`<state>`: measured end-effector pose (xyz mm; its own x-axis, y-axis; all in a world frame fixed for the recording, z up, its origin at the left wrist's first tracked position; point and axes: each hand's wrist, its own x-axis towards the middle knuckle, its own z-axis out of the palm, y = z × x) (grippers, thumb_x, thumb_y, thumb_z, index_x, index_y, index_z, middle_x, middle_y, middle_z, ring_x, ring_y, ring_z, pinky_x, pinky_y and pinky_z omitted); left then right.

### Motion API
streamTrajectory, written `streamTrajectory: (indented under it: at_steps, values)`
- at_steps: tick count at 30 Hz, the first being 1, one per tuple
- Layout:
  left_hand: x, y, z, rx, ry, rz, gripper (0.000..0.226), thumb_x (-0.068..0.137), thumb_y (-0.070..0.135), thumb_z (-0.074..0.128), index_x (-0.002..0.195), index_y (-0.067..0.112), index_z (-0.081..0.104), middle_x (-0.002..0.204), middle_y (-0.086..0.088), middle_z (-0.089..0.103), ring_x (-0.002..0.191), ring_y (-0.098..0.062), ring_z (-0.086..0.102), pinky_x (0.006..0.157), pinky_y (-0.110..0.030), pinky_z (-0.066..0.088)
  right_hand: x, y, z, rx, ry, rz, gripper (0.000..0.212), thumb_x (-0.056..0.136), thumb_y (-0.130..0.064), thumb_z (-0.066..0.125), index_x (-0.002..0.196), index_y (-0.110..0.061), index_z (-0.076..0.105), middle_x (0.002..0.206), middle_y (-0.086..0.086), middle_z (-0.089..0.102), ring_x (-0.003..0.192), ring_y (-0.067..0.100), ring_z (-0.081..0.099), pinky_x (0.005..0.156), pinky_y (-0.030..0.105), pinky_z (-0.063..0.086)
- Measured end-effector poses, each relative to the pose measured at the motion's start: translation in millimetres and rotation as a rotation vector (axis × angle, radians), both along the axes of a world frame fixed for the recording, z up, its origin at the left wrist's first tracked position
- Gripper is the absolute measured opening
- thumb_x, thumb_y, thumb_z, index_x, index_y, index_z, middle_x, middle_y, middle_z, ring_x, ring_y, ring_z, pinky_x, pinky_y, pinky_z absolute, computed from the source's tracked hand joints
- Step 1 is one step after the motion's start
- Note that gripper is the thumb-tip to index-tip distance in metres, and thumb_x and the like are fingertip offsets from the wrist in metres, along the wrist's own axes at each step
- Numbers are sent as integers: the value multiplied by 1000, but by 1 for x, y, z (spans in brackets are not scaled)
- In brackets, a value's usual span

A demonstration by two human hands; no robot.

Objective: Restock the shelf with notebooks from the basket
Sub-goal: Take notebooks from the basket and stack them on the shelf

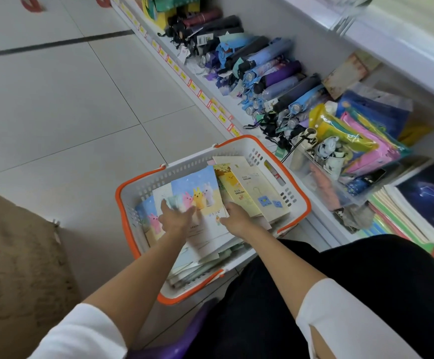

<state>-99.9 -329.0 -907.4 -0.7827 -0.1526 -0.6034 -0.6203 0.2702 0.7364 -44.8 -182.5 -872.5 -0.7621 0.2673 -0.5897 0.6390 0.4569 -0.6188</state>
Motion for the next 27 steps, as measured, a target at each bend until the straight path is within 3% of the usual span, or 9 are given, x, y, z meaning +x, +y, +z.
streamTrajectory:
  at_steps: [4,7,12,16,18,20,23,25,27]
  values:
    - [-9,8,22,71,-243,-2,82,80,51,71,138,3,38,125,-16,50,112,-36,52,89,-42,48,4,23,26,-139,0,-67,32,96,-5,47,127,-9,55,130,8,57,110,24,54,93,36,45]
    - [-14,24,40,173,-205,-66,54,89,38,66,126,1,53,117,-15,61,99,-31,59,91,-41,51,13,47,52,-168,57,-100,33,96,-3,48,127,-9,56,130,8,58,113,24,55,100,39,45]
    - [-15,76,89,408,-16,-135,33,92,5,58,125,3,58,118,-16,65,99,-30,63,95,-50,51,37,88,106,-315,178,-184,46,98,-8,49,142,-19,42,130,-6,51,115,16,53,78,23,55]
    - [-5,126,139,541,62,-310,46,86,-10,54,130,5,52,122,-16,63,103,-34,62,84,-47,54,60,124,146,-230,287,-332,42,96,1,46,134,-19,46,119,1,57,104,23,60,80,41,57]
    - [5,153,167,560,124,-388,48,84,-9,59,129,8,52,118,-13,64,99,-33,63,72,-42,55,75,144,167,-132,362,-450,44,93,5,47,134,-11,43,109,0,53,90,16,58,60,23,55]
    - [18,183,193,594,190,-473,48,83,-8,62,127,8,54,117,-13,65,99,-33,64,73,-43,56,95,166,189,-52,456,-525,46,91,8,48,134,-8,45,110,1,54,91,16,58,49,16,46]
    - [45,231,228,617,299,-605,48,81,-5,65,127,7,56,118,-13,66,104,-33,64,82,-42,55,135,202,216,-104,580,-666,47,90,9,48,131,-14,49,120,7,57,100,26,60,63,30,55]
    - [67,264,247,634,354,-687,43,84,1,66,125,8,57,116,-9,67,101,-28,65,79,-37,54,166,226,234,-154,643,-779,47,90,9,48,129,-17,50,116,9,61,106,32,61,78,44,57]
    - [89,295,264,634,397,-778,30,87,4,64,116,9,60,109,-6,67,95,-25,64,74,-31,55,197,248,252,-159,733,-862,45,90,10,47,127,-15,51,114,9,63,106,32,61,79,46,56]
